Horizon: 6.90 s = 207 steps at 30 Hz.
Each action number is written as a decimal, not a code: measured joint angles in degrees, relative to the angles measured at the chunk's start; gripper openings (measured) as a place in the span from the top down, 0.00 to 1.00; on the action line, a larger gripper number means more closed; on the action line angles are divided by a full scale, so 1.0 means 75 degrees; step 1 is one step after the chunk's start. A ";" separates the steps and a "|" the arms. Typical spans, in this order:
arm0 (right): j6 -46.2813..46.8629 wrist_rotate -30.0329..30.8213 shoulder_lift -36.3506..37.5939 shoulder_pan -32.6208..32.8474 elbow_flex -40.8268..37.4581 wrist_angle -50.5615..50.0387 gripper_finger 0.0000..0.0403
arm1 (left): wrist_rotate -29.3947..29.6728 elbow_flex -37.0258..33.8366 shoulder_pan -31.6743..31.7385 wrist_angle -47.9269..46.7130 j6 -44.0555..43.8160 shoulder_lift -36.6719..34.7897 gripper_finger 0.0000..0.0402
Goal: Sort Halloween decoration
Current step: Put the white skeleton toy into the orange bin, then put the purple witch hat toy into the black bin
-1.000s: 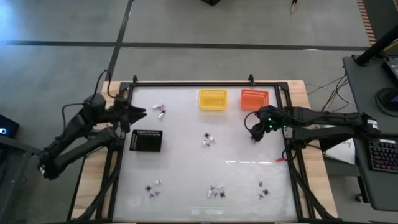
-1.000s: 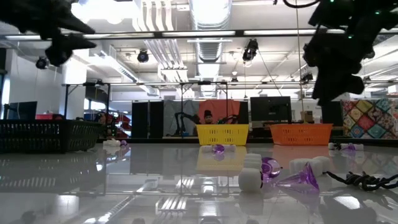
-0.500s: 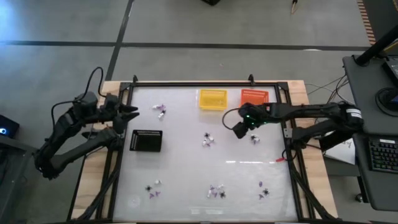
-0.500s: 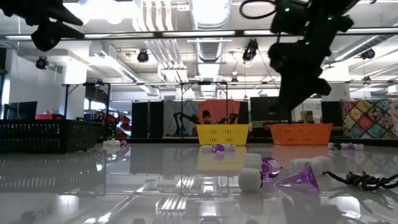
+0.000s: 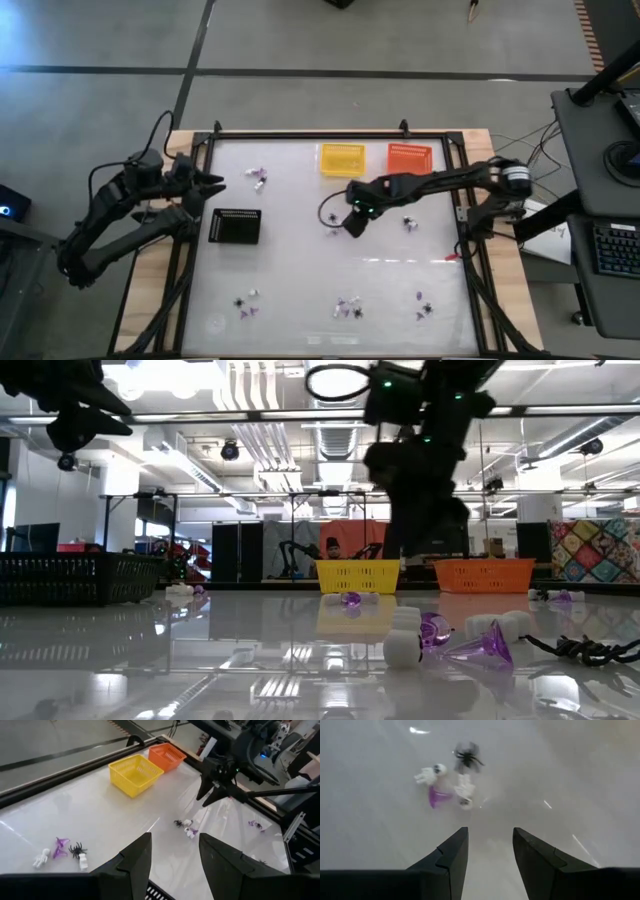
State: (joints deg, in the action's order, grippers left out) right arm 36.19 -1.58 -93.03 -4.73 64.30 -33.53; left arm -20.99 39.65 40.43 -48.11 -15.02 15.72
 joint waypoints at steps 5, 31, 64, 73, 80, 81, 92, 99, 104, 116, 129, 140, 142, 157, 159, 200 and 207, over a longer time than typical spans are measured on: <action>-0.0450 0.0000 -0.0837 0.0105 0.0722 0.0000 0.64 | -0.0046 0.0006 0.0002 -0.0134 -0.0003 -0.0088 0.63; -0.0724 0.0026 -0.2052 0.0075 0.1005 0.0343 0.64 | -0.0085 0.0009 -0.0001 -0.0405 -0.0004 -0.0416 0.63; -0.1370 0.1034 -0.0884 -0.1043 0.2023 -0.3226 0.97 | -0.0079 0.0009 0.0002 -0.0471 -0.0059 -0.0416 0.63; -0.1369 0.1029 0.0545 -0.1438 0.1494 -0.3426 0.97 | -0.0079 0.0009 0.0002 -0.0526 -0.0059 -0.0416 0.63; -0.1196 0.1040 0.1830 -0.1639 0.1171 -0.3567 0.97 | -0.0077 0.0009 0.0002 -0.0524 -0.0038 -0.0416 0.63; -0.1160 0.1036 0.2012 -0.1657 0.1146 -0.3573 0.97 | -0.0077 0.0009 -0.0001 -0.0526 -0.0038 -0.0416 0.63; -0.0841 0.2063 0.3220 -0.2024 0.0805 -0.3883 0.97 | -0.0047 0.0009 0.0002 -0.0520 -0.0062 -0.0416 0.63; -0.1159 0.2218 0.3188 -0.2882 0.0295 -0.3580 0.97 | -0.0047 0.0009 0.0002 -0.0517 -0.0125 -0.0416 0.63; -0.1405 0.2020 0.3139 -0.3632 -0.0321 -0.2871 0.97 | -0.0047 0.0009 -0.0001 -0.0514 -0.0126 -0.0416 0.63; -0.1724 0.1755 0.3136 -0.5111 -0.1459 -0.1876 0.97 | -0.0050 0.0009 -0.0001 -0.0514 -0.0461 -0.0416 0.63; -0.1770 0.1818 0.3136 -0.5226 -0.1539 -0.1498 0.77 | -0.0050 0.0009 0.0000 -0.0514 -0.0467 -0.0416 0.63; -0.1769 0.1821 0.3136 -0.5226 -0.1506 -0.1322 0.63 | 0.0006 0.0009 -0.0001 -0.0514 -0.0467 -0.0416 0.63; -0.1688 0.1770 0.3136 -0.5223 -0.1476 -0.1321 0.63 | 0.0302 0.0009 0.0000 -0.0513 -0.0467 -0.0416 0.63; -0.1220 0.0947 0.3141 -0.5156 -0.1125 -0.1251 0.65 | 0.1215 -0.0716 0.0002 -0.0394 -0.0467 0.0842 0.63; -0.1220 0.0947 0.3141 -0.5156 -0.1120 -0.1245 0.65 | 0.1237 -0.0688 0.0001 -0.0267 -0.0499 0.1137 0.63; -0.1228 0.0606 0.3147 -0.5153 -0.1125 -0.1260 0.67 | 0.3041 0.0328 0.0017 0.2476 -0.1066 0.7601 0.63; -0.1227 0.0583 0.3147 -0.5153 -0.1128 -0.1267 0.67 | 0.3124 0.0879 0.0026 0.2478 -0.1054 0.8678 0.63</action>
State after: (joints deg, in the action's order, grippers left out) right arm 26.99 2.79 -69.43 -43.38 55.83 -43.04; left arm 2.44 46.25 40.62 -29.53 -22.93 80.81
